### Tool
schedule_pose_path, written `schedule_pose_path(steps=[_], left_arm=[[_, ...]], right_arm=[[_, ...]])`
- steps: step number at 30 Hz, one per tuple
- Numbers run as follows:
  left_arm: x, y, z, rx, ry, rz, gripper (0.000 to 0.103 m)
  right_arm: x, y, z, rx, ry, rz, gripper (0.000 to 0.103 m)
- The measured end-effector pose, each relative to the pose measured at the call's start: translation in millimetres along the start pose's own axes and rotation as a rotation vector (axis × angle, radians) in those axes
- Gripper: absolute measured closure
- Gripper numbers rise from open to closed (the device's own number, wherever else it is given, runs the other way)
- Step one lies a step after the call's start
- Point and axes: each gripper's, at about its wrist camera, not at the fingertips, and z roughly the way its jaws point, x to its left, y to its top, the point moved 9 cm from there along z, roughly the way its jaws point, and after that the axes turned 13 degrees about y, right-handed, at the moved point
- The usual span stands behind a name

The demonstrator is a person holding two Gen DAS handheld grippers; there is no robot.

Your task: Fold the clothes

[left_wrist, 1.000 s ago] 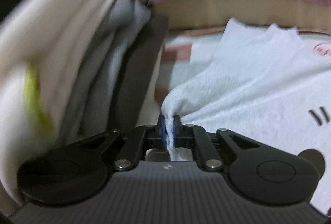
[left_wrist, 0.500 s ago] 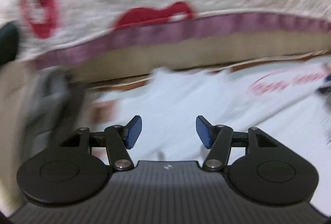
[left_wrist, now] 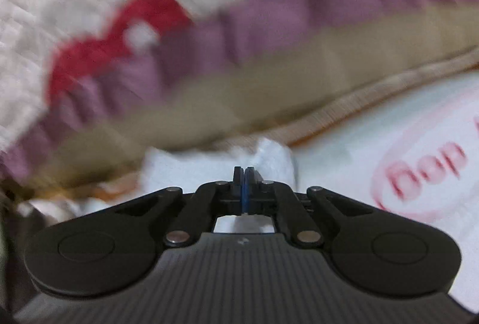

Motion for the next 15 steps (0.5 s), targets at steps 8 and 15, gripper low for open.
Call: schedule_pose_path(steps=[8, 15], left_arm=[[12, -5, 2, 0.045, -0.097, -0.12, 0.098], [15, -15, 3, 0.127, -0.23, -0.214, 0.046]], right_arm=[[-40, -10, -17, -0.081, -0.051, 0.156, 0.037], [-46, -6, -9, -0.118, -0.112, 0.155, 0.032]])
